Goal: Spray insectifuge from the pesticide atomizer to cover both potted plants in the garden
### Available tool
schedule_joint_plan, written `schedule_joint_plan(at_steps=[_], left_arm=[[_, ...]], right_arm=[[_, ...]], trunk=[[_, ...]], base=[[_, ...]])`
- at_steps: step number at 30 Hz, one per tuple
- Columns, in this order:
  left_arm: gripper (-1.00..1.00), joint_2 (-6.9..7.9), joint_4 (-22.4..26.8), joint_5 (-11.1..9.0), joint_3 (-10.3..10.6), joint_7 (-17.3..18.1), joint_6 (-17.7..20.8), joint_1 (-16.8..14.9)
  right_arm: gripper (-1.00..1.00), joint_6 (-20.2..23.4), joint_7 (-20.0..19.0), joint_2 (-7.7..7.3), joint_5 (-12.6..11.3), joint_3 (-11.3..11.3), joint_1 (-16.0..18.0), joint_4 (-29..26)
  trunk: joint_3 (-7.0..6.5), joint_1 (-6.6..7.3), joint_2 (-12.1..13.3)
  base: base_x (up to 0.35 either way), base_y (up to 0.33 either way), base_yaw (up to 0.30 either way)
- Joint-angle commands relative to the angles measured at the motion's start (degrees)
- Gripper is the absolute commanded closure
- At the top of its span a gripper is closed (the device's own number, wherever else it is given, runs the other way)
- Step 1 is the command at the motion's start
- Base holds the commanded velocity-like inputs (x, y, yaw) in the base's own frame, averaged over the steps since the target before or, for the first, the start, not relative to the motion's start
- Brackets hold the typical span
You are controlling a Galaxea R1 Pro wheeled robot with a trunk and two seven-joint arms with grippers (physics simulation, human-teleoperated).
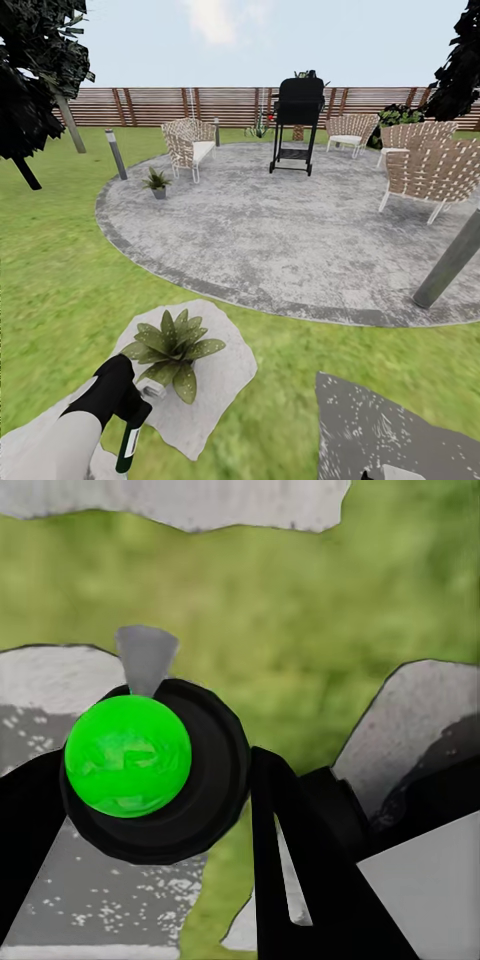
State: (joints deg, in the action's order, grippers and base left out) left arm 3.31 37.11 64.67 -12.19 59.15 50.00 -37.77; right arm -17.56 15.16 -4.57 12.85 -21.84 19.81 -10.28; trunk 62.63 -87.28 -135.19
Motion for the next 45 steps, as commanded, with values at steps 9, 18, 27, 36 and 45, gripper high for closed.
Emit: schedule_joint_plan(at_steps=[9,18,27,36,45], left_arm=[[1.0,1.26,0.2,0.6,0.1,1.9,0.0,-0.1],[1.0,2.42,1.0,4.8,5.1,11.7,-0.2,-3.4],[1.0,2.37,1.0,14.6,15.2,28.3,-0.3,-13.2],[1.0,1.76,1.0,22.9,15.6,30.9,-2.1,-18.2],[1.0,1.41,1.0,23.0,19.1,30.9,-4.8,-18.4]], right_arm=[[-1.0,-0.2,0.1,0.23,0.6,-0.4,0.1,0.1],[-1.0,-0.2,0.1,0.11,0.6,-0.4,0.1,0.1],[-1.0,-0.2,0.1,0.0,0.6,-0.4,0.1,0.1],[-1.0,-0.2,0.1,-0.04,0.6,-0.4,0.1,0.1],[-1.0,-0.2,0.1,-0.17,0.6,-0.4,0.1,0.1]], trunk=[[0.05,0.01,0.0],[0.05,0.01,0.0],[0.05,0.01,0.0],[0.05,0.01,0.0],[0.05,0.01,0.0]], base=[[0.007,0.0,0.209],[0.0,0.0,0.015],[0.001,0.001,0.0],[0.151,0.215,0.0],[0.252,0.191,0.0]])
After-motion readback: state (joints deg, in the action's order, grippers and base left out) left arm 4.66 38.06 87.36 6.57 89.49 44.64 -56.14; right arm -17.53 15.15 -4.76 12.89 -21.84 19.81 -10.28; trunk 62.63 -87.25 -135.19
